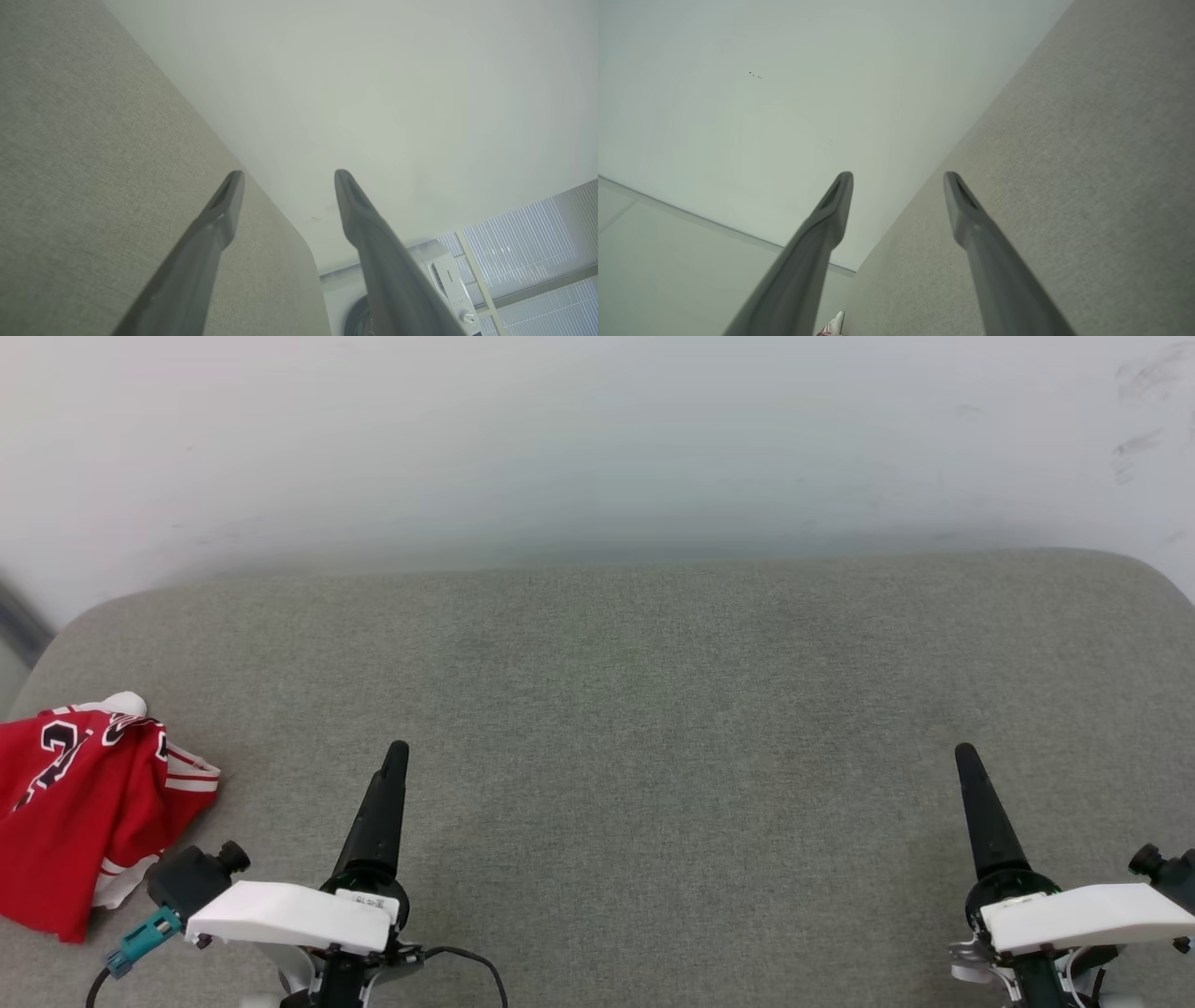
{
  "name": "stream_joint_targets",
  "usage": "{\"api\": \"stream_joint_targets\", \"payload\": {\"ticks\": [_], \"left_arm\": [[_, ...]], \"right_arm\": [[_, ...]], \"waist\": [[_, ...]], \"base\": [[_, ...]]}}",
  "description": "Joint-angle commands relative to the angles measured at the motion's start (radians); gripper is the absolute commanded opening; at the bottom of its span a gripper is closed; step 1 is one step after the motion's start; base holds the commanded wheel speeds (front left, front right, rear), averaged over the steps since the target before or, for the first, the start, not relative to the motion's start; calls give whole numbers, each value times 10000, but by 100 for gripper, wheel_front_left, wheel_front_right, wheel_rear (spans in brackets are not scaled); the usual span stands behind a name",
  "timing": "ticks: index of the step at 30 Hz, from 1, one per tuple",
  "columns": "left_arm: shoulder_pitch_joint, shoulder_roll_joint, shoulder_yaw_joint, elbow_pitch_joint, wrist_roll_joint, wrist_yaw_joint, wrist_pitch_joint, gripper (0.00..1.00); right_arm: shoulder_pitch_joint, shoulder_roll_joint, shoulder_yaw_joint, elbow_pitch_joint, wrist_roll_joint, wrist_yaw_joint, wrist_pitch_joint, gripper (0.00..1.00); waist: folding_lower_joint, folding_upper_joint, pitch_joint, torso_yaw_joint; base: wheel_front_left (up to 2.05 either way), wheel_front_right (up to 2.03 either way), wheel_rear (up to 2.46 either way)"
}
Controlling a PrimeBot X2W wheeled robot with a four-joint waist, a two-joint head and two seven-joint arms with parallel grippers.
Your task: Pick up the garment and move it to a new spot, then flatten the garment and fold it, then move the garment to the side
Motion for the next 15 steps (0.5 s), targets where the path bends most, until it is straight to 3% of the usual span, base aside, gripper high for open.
{"api": "stream_joint_targets", "payload": {"ticks": [1, 15], "left_arm": [[-182, 109, -105, -183, 524, -19, -97, 100], [-2, 416, -614, -329, 3118, -21, -564, 100]], "right_arm": [[-106, -80, 62, -239, -550, 1, -114, 100], [-186, -329, 549, -373, -3750, 2, -444, 100]], "waist": [[0, 0, -5, 7], [0, 0, -33, 10]], "base": [[0, 0, 0], [0, 0, 0]]}}
